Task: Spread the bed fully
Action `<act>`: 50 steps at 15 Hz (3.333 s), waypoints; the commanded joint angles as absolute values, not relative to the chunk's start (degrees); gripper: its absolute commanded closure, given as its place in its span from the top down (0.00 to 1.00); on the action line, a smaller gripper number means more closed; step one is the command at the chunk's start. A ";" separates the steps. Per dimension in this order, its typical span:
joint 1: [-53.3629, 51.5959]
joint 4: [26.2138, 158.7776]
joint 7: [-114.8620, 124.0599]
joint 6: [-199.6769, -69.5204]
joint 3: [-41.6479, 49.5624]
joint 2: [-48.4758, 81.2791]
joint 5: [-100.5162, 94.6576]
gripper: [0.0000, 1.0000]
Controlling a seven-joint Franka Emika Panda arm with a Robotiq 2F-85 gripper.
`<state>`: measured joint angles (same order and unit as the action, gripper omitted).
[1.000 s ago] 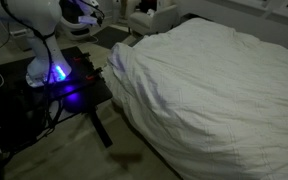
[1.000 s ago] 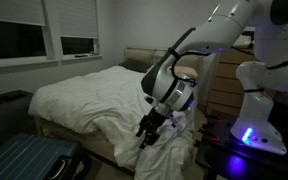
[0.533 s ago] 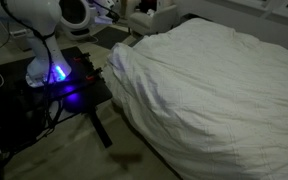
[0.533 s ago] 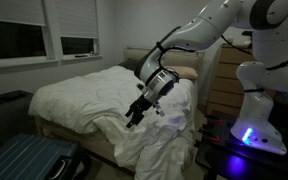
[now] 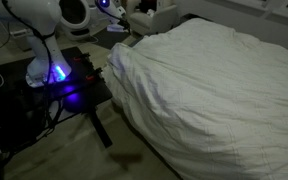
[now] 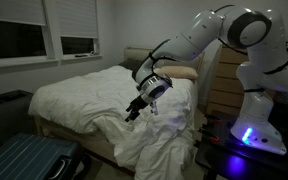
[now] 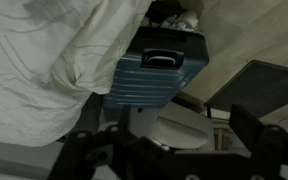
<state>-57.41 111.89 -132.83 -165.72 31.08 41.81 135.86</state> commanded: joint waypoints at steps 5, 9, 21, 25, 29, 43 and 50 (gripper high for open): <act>-51.27 101.22 -132.30 -166.82 28.43 52.58 137.54 1.00; -52.88 95.08 -136.86 -166.36 32.76 59.80 144.76 1.00; -54.83 84.88 -132.54 -168.05 39.62 73.29 149.19 1.00; -55.12 84.73 -130.02 -169.58 38.81 74.42 148.88 1.00; -56.42 83.18 -128.66 -172.38 40.94 76.45 148.90 1.00; -54.56 81.39 -125.22 -187.78 36.50 76.24 144.21 0.75; -53.52 80.19 -125.59 -190.96 34.87 76.28 143.39 0.27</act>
